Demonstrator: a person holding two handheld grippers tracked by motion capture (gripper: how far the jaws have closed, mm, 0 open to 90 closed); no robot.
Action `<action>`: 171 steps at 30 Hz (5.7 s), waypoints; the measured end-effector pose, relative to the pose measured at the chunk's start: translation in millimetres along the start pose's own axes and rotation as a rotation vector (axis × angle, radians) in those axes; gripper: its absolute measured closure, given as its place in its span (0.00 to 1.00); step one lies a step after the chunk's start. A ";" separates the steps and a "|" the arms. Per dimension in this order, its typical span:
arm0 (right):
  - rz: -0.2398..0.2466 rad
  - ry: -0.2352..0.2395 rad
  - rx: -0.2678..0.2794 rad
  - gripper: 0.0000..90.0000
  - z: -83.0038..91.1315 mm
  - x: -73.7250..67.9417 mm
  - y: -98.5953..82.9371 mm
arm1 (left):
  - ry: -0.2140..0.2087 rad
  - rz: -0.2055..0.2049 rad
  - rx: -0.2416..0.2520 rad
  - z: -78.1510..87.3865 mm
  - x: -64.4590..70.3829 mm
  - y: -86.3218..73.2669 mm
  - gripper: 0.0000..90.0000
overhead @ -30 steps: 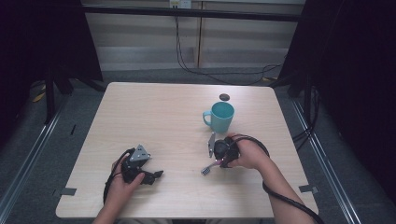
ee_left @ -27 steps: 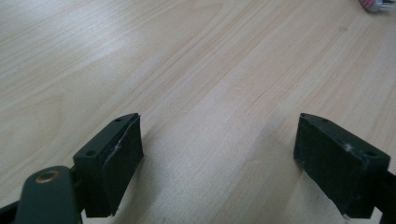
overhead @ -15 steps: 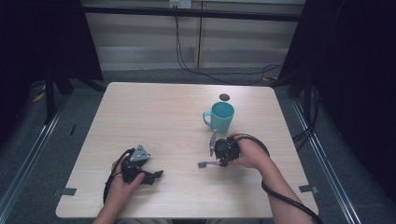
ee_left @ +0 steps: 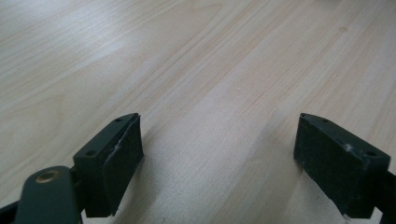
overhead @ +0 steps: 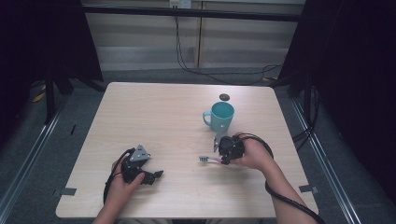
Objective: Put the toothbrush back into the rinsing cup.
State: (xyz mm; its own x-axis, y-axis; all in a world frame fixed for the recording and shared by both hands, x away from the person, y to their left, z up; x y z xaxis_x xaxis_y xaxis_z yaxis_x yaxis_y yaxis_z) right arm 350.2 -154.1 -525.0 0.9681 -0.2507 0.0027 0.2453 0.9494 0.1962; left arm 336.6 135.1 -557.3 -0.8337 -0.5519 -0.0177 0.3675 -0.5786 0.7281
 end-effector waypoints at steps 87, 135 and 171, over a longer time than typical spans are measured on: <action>-0.557 -0.083 0.933 0.92 119.4 49.0 16.2 | 0.000 0.000 0.001 -0.1 0.1 0.0 0.17; -0.632 -0.179 1.075 0.91 142.0 82.3 28.5 | 0.008 -0.001 0.005 -0.3 -0.3 0.3 0.17; -0.661 -0.212 1.125 0.91 151.0 110.9 38.9 | 0.003 -0.001 0.003 0.0 -0.1 0.3 0.17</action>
State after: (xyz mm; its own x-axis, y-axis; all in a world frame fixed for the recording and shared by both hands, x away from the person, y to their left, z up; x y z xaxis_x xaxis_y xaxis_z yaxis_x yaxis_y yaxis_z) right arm 459.3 -173.5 -369.0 0.6312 -0.7249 -0.2758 0.3892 -0.0115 0.9211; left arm 336.9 135.0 -557.1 -0.8329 -0.5530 -0.0203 0.3656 -0.5775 0.7300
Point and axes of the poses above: each handheld gripper's, and its own axes: z roughly backward along the jaws, y roughly out of its top, x roughly to its right, the point moved 7 cm from there along -z, roughly forward along the jaws, and after that the axes turned 3 degrees about -z, right-handed, at the moved point
